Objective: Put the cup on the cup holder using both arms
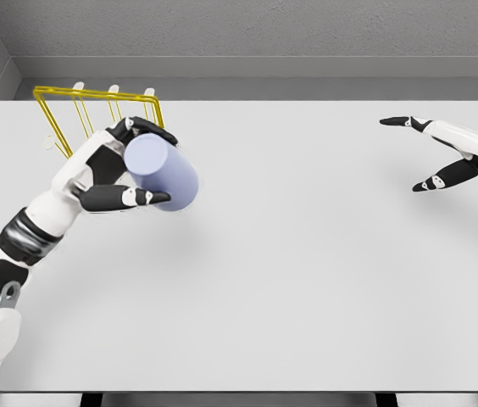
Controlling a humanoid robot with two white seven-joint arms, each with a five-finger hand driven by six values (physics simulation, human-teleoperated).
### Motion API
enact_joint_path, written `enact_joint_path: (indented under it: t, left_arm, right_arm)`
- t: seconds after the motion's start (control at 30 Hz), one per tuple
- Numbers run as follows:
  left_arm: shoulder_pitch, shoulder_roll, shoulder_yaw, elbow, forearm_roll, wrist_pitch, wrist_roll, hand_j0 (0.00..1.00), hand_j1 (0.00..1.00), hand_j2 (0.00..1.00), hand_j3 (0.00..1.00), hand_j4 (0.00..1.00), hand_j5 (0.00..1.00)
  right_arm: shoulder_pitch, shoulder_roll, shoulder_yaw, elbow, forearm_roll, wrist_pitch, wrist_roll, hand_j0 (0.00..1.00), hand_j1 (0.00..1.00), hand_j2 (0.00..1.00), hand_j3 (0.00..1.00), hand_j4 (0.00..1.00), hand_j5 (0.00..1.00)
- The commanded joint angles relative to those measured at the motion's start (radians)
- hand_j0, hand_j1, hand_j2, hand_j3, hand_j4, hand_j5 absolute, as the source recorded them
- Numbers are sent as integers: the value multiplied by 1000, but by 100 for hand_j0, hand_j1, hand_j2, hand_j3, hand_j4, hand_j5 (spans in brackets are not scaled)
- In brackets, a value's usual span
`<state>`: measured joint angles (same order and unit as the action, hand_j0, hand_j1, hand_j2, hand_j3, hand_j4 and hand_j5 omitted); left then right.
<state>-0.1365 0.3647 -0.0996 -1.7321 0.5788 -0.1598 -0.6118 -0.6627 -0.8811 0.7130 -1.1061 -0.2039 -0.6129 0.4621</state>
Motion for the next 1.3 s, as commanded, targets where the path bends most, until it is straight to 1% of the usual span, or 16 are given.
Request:
enact_joint_path:
  t: [0.0,0.03,0.1,0.17,0.27,0.43,0.53,0.67,0.8,1.0,1.07,1.1,1.27]
  left_arm:
    - [-3,43,28,-1,62,14,1,46,46,46,46,46,46]
    - [-15,62,28,-1,85,16,1,46,46,46,46,46,46]
    - [-34,72,28,-1,102,32,1,46,46,46,46,46,46]
    - [-48,74,41,0,102,46,1,46,46,46,46,46,46]
    - [-78,76,41,2,107,49,1,45,45,45,45,45,45]
    - [-101,76,41,6,108,69,1,45,45,45,45,45,45]
    - [-127,74,41,36,105,83,1,45,45,45,45,45,45]
    - [-156,77,41,118,101,82,1,45,45,45,45,45,45]
    - [-189,76,40,172,92,83,1,44,44,44,44,44,44]
    - [-213,72,40,201,87,85,1,44,44,44,44,44,44]
    - [-233,68,40,212,78,86,1,44,44,44,44,44,44]
    - [-233,65,40,215,59,86,1,44,44,44,44,44,44]
    - [-232,63,40,215,59,92,1,44,44,44,44,44,44]
  right_arm:
    - [0,1,-1,-1,-8,2,0,100,100,100,100,100,100]
    - [0,8,0,-1,-8,2,0,100,100,100,100,100,100]
    - [-2,10,0,-1,-8,2,0,100,100,100,100,100,100]
    - [-2,10,0,-1,-8,2,0,100,100,100,100,100,100]
    - [-2,11,0,-1,-8,2,0,100,100,100,100,100,100]
    - [-2,11,0,-1,-6,2,0,100,100,100,100,100,100]
    - [-2,11,0,-1,-6,2,0,100,100,100,100,100,100]
    - [-2,11,0,-1,-6,2,0,100,100,100,100,100,100]
    - [-2,11,0,-1,-6,2,0,100,100,100,100,100,100]
    - [-2,11,0,-1,-6,2,0,100,100,100,100,100,100]
    - [-2,11,0,-1,-6,2,0,100,100,100,100,100,100]
    - [-2,11,0,-1,-6,2,0,100,100,100,100,100,100]
    - [-2,11,0,-1,-6,2,0,100,100,100,100,100,100]
